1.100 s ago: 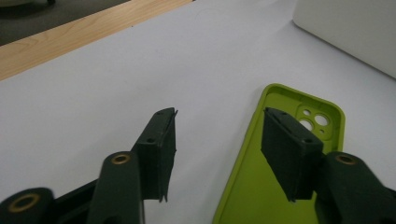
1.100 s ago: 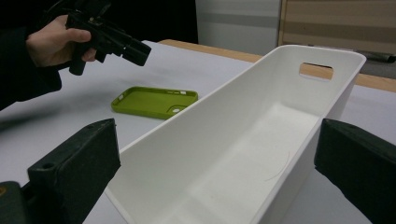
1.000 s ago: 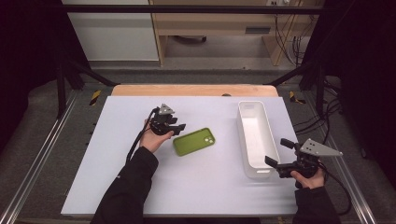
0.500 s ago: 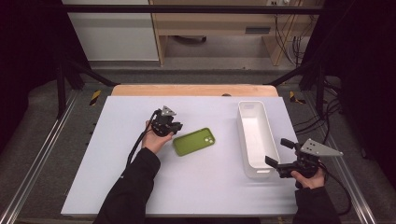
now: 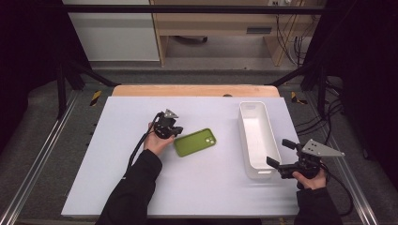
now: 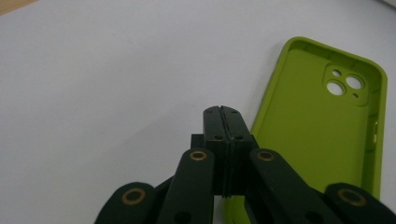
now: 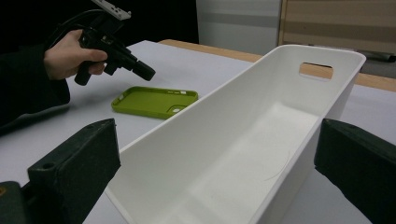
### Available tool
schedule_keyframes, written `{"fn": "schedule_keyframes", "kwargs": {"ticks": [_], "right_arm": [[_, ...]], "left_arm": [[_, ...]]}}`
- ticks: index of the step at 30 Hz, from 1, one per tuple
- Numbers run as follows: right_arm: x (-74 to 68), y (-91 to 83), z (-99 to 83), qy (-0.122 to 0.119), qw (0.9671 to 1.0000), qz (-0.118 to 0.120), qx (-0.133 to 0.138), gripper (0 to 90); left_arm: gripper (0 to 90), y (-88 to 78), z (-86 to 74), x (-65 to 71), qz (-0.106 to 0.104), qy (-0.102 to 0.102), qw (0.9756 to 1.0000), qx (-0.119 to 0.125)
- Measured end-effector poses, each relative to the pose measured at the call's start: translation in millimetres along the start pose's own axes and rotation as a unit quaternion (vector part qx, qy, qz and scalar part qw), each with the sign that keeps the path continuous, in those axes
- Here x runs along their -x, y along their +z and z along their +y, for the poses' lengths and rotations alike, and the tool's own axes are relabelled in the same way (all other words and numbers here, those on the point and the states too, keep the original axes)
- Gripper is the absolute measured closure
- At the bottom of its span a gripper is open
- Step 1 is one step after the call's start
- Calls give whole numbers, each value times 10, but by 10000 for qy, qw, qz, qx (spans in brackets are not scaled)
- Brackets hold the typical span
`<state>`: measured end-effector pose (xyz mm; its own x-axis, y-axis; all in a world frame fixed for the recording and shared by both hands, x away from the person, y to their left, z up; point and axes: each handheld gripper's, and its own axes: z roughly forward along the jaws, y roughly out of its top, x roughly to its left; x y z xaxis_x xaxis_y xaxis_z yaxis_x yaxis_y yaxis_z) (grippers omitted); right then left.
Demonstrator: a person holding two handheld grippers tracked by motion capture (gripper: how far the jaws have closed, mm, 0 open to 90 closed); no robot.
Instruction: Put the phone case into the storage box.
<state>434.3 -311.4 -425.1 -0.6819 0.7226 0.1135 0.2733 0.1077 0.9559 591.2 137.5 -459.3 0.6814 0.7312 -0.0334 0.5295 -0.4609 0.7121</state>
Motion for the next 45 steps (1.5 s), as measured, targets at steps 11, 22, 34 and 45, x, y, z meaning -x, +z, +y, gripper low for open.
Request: {"fn": "schedule_keyframes", "kwargs": {"ticks": [11, 22, 34, 45], "right_arm": [[-1, 4, -1, 2, 10000, 7, -10, 10], [-5, 2, 4, -9, 10000, 8, -1, 10], [-7, -4, 7, 8, 10000, 9, -7, 10], [-9, -7, 8, 13, 10000, 6, -13, 10]], "left_arm": [[898, 47, -52, 2, -84, 50, 9997, -214], [899, 23, -131, 41, -180, 85, 9994, -272], [899, -55, -233, 179, -232, 246, 9990, -291], [898, -119, -271, 252, -247, 321, 9989, -242]]}}
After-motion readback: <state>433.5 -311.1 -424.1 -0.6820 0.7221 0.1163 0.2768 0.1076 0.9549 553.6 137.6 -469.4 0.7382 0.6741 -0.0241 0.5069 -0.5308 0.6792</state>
